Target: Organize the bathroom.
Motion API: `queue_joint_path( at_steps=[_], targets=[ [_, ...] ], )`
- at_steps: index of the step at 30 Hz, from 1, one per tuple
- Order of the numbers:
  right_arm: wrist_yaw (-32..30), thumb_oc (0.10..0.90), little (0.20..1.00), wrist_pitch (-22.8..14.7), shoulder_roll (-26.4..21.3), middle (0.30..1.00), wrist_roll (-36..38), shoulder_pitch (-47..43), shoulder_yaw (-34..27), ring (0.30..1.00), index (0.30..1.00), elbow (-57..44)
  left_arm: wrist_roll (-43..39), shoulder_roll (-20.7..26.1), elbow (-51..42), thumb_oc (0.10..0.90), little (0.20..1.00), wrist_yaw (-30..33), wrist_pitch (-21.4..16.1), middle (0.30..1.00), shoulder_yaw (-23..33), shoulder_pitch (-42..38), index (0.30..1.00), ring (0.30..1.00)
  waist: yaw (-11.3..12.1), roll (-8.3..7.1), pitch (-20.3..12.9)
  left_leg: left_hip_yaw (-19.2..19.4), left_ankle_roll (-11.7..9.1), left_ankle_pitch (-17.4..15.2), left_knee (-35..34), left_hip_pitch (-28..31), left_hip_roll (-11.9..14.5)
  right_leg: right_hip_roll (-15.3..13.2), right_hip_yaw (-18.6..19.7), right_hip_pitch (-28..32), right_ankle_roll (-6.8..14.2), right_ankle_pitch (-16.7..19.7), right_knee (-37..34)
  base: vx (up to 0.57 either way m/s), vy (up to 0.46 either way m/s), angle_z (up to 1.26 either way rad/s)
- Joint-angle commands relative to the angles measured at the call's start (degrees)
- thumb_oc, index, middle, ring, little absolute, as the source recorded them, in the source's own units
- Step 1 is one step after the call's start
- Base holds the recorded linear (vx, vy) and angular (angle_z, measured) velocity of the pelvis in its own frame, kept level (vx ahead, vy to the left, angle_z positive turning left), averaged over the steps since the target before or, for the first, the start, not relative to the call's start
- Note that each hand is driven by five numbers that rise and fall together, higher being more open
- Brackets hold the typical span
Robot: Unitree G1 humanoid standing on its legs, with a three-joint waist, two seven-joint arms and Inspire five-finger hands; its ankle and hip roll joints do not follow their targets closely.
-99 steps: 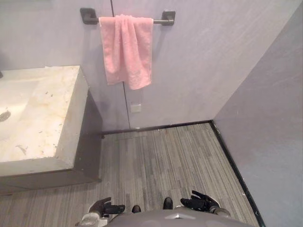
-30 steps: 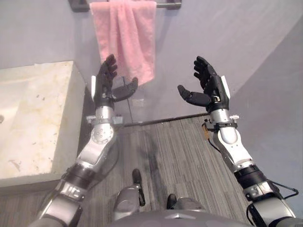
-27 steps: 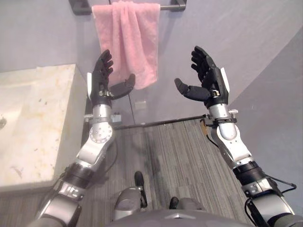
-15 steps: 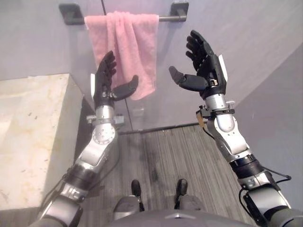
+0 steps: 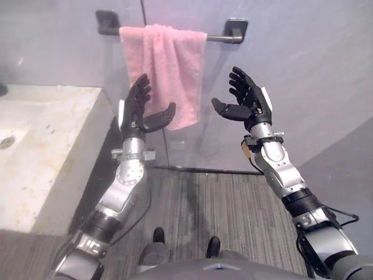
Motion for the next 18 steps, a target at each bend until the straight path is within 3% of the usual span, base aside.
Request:
queue_joint_path(
  at_steps=[1,4,6,10,18],
  targets=[
    [0.2,0.800,0.900,-4.5,-0.4,0.900,1.4,-10.3,-1.9,0.900,0.900,-1.8,1.3,2.4,-5.1,0.800,0.900,-2.1,-7.1,0.900,2.8,-3.0,0.900,0.900,0.1,-1.61,-4.2,3.6,1.7,-7.2,2.2,1.5,-3.1,0.8,4.9,-0.2,2.4,-5.6,2.3,0.26,0.116,0.33],
    [-0.4,0.800,0.900,-4.4,-0.4,0.900,0.2,-8.7,-2.8,0.900,0.900,-3.1,0.4,2.4,-4.6,0.800,0.900,-3.5,-7.2,0.900,2.6,-2.9,0.900,0.900,-0.5,-1.01,-4.9,2.0,1.0,-2.5,-5.3,3.5,0.1,0.9,3.8,0.1,2.7,-6.0,2.0,0.28,0.137,0.26],
    [-0.8,0.800,0.900,-5.3,-1.1,0.900,-0.3,-8.2,-3.2,0.900,0.900,-3.3,0.9,2.4,-4.3,0.800,0.900,-4.0,-8.1,0.900,1.9,-2.9,0.900,0.900,-0.3,-0.91,-4.9,-0.3,0.5,-1.8,-5.9,2.8,0.6,0.6,3.3,-0.1,2.7,-7.1,3.1,0.23,0.146,0.18],
    [-3.3,0.800,0.900,-6.7,-1.2,0.900,-0.3,-7.9,-4.0,0.900,0.900,-2.9,1.5,2.5,-4.5,0.800,0.900,-2.8,-6.6,0.900,0.6,-3.2,0.900,0.900,-0.6,-0.58,-5.0,0.0,1.5,-3.4,-5.9,3.4,-0.3,-1.7,2.8,-1.6,3.7,-8.2,7.0,0.22,0.172,0.06],
    [-6.4,0.800,0.900,-7.5,-0.7,0.900,-2.4,-3.5,-5.6,0.900,0.900,-8.3,2.2,2.9,-5.8,0.800,0.900,-0.3,-5.0,0.900,0.6,-1.3,0.900,0.900,-1.9,-0.13,-5.3,2.2,3.0,-4.5,-6.9,5.7,-2.1,-3.3,3.0,-2.6,5.5,-8.5,9.2,0.18,0.114,-0.06]
  ],
)
